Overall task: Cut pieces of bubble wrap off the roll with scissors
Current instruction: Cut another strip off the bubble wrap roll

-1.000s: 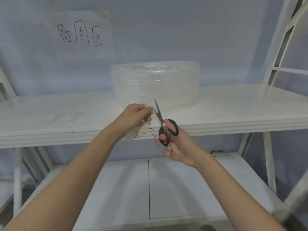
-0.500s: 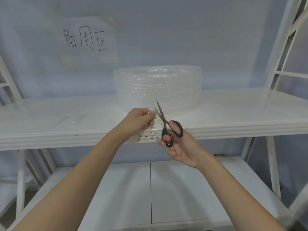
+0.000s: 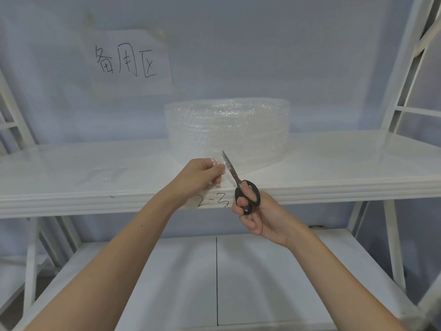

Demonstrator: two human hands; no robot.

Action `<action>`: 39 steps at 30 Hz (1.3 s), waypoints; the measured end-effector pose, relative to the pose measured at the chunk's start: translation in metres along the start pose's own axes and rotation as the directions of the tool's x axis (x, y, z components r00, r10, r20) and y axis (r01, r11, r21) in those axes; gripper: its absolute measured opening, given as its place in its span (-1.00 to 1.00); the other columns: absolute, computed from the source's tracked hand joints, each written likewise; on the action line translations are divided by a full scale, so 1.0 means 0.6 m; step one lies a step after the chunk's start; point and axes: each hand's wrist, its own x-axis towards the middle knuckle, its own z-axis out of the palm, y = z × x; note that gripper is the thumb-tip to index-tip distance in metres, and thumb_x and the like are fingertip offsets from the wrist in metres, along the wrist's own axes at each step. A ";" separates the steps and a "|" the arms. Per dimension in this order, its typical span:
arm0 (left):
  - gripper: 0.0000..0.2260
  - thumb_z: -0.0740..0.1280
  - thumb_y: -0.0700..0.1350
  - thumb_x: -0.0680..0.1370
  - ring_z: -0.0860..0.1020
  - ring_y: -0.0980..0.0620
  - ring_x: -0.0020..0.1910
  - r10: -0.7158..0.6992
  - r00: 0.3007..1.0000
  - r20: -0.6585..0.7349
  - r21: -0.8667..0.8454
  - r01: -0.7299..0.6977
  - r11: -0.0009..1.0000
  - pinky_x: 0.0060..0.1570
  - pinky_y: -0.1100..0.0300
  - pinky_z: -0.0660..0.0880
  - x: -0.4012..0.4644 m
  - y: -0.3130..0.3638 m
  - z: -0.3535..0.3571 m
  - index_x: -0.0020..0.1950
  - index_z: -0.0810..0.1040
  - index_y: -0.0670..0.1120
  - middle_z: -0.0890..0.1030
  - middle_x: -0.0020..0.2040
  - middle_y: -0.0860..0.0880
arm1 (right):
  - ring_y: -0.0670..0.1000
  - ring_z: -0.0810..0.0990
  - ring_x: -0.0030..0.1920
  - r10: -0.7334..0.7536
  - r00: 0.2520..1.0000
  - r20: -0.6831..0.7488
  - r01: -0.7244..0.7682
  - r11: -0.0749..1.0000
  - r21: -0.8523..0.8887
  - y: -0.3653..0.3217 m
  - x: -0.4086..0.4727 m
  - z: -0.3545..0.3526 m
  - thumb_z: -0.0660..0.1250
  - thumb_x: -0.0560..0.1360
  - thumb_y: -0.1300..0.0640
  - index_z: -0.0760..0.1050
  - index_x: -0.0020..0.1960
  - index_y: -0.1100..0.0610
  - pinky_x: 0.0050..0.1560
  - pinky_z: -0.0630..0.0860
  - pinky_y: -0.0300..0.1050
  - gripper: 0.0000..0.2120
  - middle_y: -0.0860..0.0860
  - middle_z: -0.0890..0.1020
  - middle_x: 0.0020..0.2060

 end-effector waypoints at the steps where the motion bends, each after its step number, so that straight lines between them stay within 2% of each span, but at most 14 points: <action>1: -0.71 0.27 -0.12 0.63 0.44 0.27 -0.50 0.004 1.000 0.007 0.002 -0.004 1.000 -0.41 0.49 0.34 0.000 0.000 0.000 -0.29 0.49 -0.12 0.49 -0.36 0.02 | -0.09 0.36 -0.61 0.005 1.000 0.013 -0.005 1.000 0.017 0.000 -0.001 0.000 0.27 0.34 -0.32 0.32 -0.29 0.06 -0.64 0.23 -0.28 -0.57 -0.05 0.45 -0.39; 4: -0.78 0.29 -0.14 0.61 0.49 0.20 -0.40 0.000 1.000 0.029 -0.002 0.000 1.000 -0.35 0.46 0.37 0.000 -0.003 -0.002 -0.21 0.52 -0.18 0.51 -0.35 0.02 | -0.08 0.37 -0.60 0.024 0.999 0.042 -0.026 0.999 0.041 -0.003 -0.003 0.002 0.24 0.36 -0.32 0.34 -0.30 0.06 -0.65 0.25 -0.28 -0.56 -0.05 0.45 -0.38; 6: -0.77 0.30 -0.15 0.60 0.49 0.15 -0.35 -0.001 0.999 0.036 -0.005 0.001 1.000 -0.34 0.44 0.39 0.000 -0.005 -0.005 -0.25 0.52 -0.15 0.51 -0.35 0.01 | -0.08 0.38 -0.59 0.033 0.998 0.046 -0.035 0.999 0.038 -0.005 -0.002 0.004 0.22 0.37 -0.33 0.35 -0.30 0.06 -0.65 0.25 -0.28 -0.55 -0.04 0.46 -0.36; 8: -0.74 0.30 -0.16 0.59 0.49 0.15 -0.35 0.000 0.999 0.042 -0.003 0.000 1.000 -0.33 0.43 0.39 0.000 -0.004 -0.006 -0.31 0.50 -0.12 0.52 -0.34 0.01 | -0.08 0.38 -0.59 0.037 0.998 0.045 -0.038 0.999 0.029 -0.006 0.000 0.006 0.23 0.37 -0.34 0.36 -0.30 0.06 -0.66 0.25 -0.28 -0.55 -0.04 0.46 -0.36; 12: -0.79 0.29 -0.16 0.57 0.46 0.16 -0.41 -0.018 0.999 0.034 -0.032 0.019 0.999 -0.36 0.37 0.35 -0.001 -0.001 -0.007 -0.27 0.54 -0.11 0.53 -0.37 -0.02 | -0.10 0.36 -0.59 0.025 0.999 0.025 -0.025 1.000 -0.003 -0.004 0.003 0.010 0.27 0.32 -0.34 0.35 -0.30 0.05 -0.65 0.24 -0.28 -0.55 -0.05 0.47 -0.36; 16: -0.67 0.22 0.04 0.61 0.48 0.12 -0.42 -0.107 0.994 -0.025 -0.110 0.104 0.989 -0.25 0.18 0.34 0.003 0.005 -0.004 -0.26 0.56 -0.10 0.56 -0.40 -0.04 | -0.11 0.35 -0.61 0.008 1.000 0.001 -0.008 1.000 -0.012 0.004 0.003 0.010 0.29 0.30 -0.33 0.33 -0.29 0.05 -0.65 0.21 -0.29 -0.56 -0.05 0.46 -0.37; 19: -0.63 0.22 0.13 0.60 0.48 0.12 -0.44 -0.131 0.989 -0.071 -0.126 0.122 0.985 -0.25 0.17 0.36 0.007 0.004 -0.002 -0.20 0.58 -0.11 0.57 -0.40 -0.03 | -0.12 0.34 -0.61 -0.003 1.000 -0.013 0.002 0.999 -0.033 0.007 0.003 0.012 0.31 0.28 -0.33 0.32 -0.28 0.06 -0.64 0.20 -0.30 -0.55 -0.05 0.47 -0.38; 21: -0.69 0.25 0.08 0.60 0.47 0.16 -0.48 -0.106 0.990 -0.094 -0.111 0.095 0.989 -0.30 0.21 0.36 0.007 0.001 -0.001 -0.18 0.58 -0.11 0.57 -0.39 -0.02 | -0.11 0.35 -0.61 -0.011 1.000 -0.019 0.010 0.999 -0.044 0.008 0.003 0.013 0.32 0.28 -0.33 0.33 -0.27 0.07 -0.64 0.21 -0.31 -0.54 -0.03 0.47 -0.37; 25: -0.84 0.25 -0.16 0.57 0.44 0.21 -0.52 -0.072 0.990 -0.120 -0.104 0.059 0.993 -0.42 0.32 0.32 0.006 -0.004 -0.001 -0.19 0.57 -0.10 0.55 -0.40 0.00 | -0.09 0.36 -0.61 0.006 1.000 -0.015 -0.006 1.000 -0.028 0.006 0.001 0.014 0.31 0.30 -0.31 0.32 -0.27 0.08 -0.65 0.23 -0.31 -0.55 -0.02 0.45 -0.37; 30: -0.85 0.25 -0.19 0.54 0.45 0.19 -0.49 -0.061 0.988 -0.139 -0.106 0.046 0.993 -0.41 0.34 0.34 0.007 -0.006 -0.002 -0.21 0.54 -0.12 0.54 -0.41 0.00 | -0.09 0.39 -0.60 0.073 0.997 0.030 -0.074 0.997 0.018 0.007 -0.002 0.014 0.23 0.34 -0.35 0.34 -0.29 0.07 -0.69 0.25 -0.31 -0.54 -0.04 0.45 -0.36; 39: -0.80 0.24 -0.19 0.53 0.41 0.19 -0.53 -0.065 0.992 -0.104 -0.122 0.052 0.991 -0.39 0.28 0.32 0.001 -0.001 -0.004 -0.29 0.53 -0.11 0.53 -0.44 0.00 | -0.09 0.35 -0.61 0.073 0.997 0.001 -0.073 0.996 -0.054 -0.008 0.009 0.026 0.24 0.33 -0.39 0.34 -0.26 0.07 -0.69 0.18 -0.31 -0.51 -0.04 0.48 -0.32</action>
